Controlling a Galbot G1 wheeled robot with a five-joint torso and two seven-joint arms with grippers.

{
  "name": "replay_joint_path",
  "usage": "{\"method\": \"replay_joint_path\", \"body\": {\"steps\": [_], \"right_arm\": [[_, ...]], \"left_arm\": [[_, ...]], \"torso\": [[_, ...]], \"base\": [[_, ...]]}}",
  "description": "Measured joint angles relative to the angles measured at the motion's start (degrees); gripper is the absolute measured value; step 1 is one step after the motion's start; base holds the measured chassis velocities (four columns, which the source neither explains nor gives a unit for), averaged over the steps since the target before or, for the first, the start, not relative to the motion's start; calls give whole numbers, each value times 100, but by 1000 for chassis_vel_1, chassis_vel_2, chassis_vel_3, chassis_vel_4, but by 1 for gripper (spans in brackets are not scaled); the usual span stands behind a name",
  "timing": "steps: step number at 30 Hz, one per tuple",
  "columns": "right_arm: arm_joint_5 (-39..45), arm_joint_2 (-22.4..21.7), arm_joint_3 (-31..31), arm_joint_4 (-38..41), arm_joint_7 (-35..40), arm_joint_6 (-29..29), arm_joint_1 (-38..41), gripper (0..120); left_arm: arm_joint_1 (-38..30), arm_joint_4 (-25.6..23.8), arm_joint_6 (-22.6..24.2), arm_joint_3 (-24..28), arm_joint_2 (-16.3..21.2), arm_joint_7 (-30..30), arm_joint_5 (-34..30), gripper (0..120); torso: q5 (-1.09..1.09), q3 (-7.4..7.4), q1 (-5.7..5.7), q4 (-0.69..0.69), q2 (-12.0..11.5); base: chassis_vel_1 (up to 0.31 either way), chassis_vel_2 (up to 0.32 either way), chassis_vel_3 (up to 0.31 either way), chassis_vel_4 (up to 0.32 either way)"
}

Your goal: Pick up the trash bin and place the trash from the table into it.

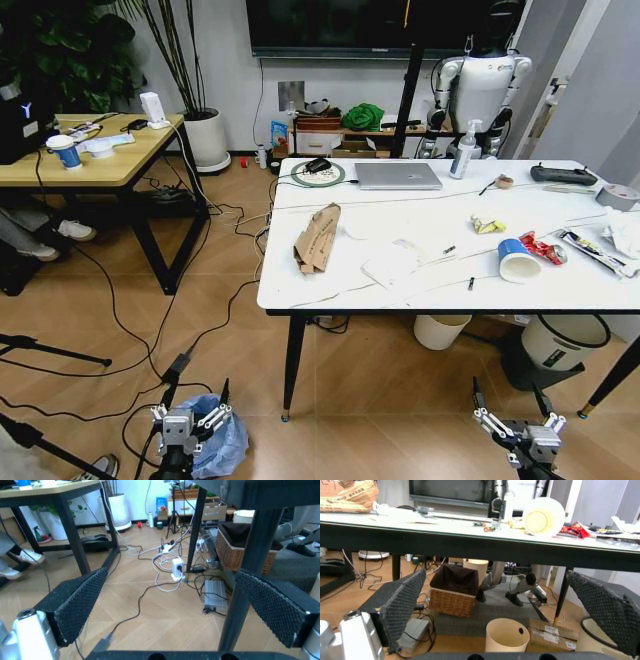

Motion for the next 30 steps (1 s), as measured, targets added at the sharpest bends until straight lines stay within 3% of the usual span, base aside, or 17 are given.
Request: {"method": "replay_joint_path", "body": {"steps": [19, 30], "right_arm": [[39, -1, 6, 64, 17, -34, 13, 100], [98, -1, 23, 122, 23, -85, 13, 100]], "left_arm": [[36, 48, -140, 37, -7, 134, 9, 100], [29, 51, -116, 76, -22, 166, 11, 100]], "torso": [[0, -2, -1, 0, -5], [0, -144, -119, 0, -263]], "base": [[0, 0, 0, 0], [0, 0, 0, 0]]}}
